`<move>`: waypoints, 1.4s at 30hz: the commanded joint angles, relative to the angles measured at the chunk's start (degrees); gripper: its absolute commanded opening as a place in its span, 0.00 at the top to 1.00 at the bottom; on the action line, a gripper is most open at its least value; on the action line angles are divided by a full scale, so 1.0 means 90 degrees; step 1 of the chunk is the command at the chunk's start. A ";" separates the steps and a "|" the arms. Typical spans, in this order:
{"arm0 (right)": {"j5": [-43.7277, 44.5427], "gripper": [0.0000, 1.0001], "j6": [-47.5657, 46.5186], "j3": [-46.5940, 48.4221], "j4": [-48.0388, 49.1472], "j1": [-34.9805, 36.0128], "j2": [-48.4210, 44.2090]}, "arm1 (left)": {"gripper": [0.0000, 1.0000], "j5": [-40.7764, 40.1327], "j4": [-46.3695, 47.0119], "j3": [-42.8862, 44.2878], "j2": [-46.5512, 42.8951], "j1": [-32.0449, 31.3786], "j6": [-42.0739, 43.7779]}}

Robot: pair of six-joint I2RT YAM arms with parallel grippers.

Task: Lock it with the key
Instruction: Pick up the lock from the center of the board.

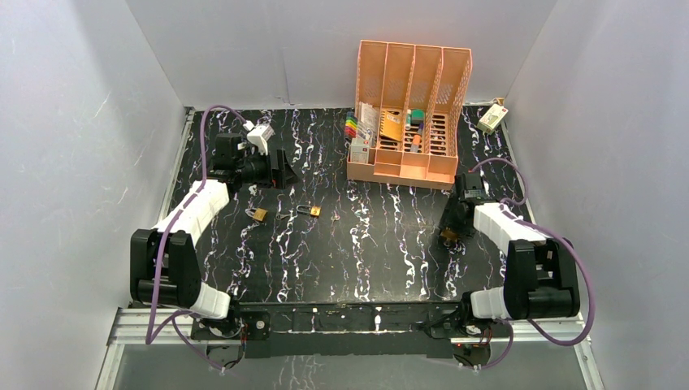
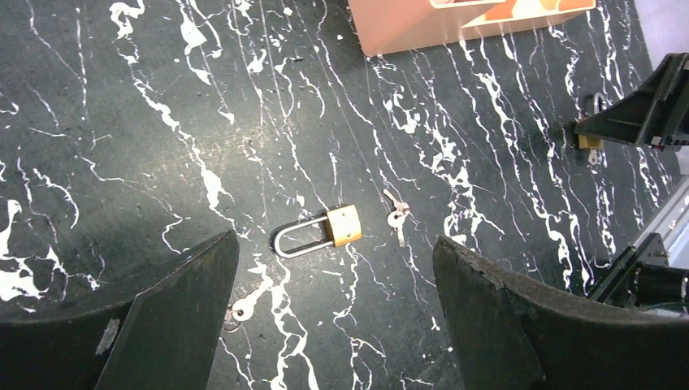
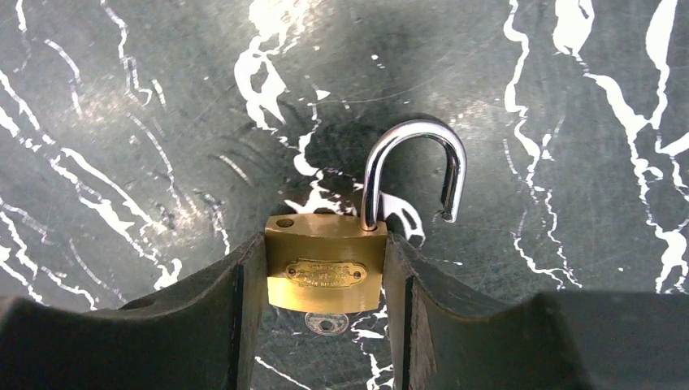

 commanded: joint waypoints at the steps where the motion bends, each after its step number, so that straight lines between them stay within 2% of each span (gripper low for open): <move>1: -0.0900 0.83 -0.0625 0.0447 0.0061 -0.0015 -0.0376 | 0.12 0.0661 0.0216 -0.0059 -0.0126 0.0051 0.0048; 4: -0.1619 0.86 -0.0822 0.0728 0.0166 0.0122 -0.0669 | 0.11 0.1094 0.0539 -0.0181 -0.0236 0.0051 0.0009; 8: -0.2350 0.87 -0.1259 0.1234 0.0278 0.0716 -0.0906 | 0.11 0.1825 0.0901 -0.0286 -0.0284 0.0051 -0.0068; 13: -0.4989 0.86 -0.1300 0.1719 0.0765 0.1089 -0.0988 | 0.11 0.3186 0.1708 -0.0535 -0.0505 0.0051 -0.0176; 18: -0.7081 0.86 -0.1208 0.2431 0.0798 0.1159 -0.0806 | 0.09 0.3750 0.3150 -0.1083 -0.1063 0.0051 -0.0707; 21: -0.7881 0.86 -0.1408 0.3008 0.0414 0.1375 -0.0613 | 0.08 0.4350 0.4509 -0.1380 -0.1226 0.0029 -0.1608; 23: -0.8355 0.86 -0.1430 0.3243 0.0192 0.1585 -0.0426 | 0.08 0.4534 0.5240 -0.1543 -0.1304 -0.0072 -0.1830; 29: -0.8911 0.93 -0.1594 0.3567 -0.0134 0.2436 -0.0092 | 0.06 0.4765 0.5299 -0.1415 -0.1437 -0.0855 -0.1091; 42: -0.9102 0.89 -0.1363 0.3775 0.0057 0.3321 -0.0046 | 0.04 0.5479 0.5286 -0.0848 -0.1213 -0.1381 -0.0884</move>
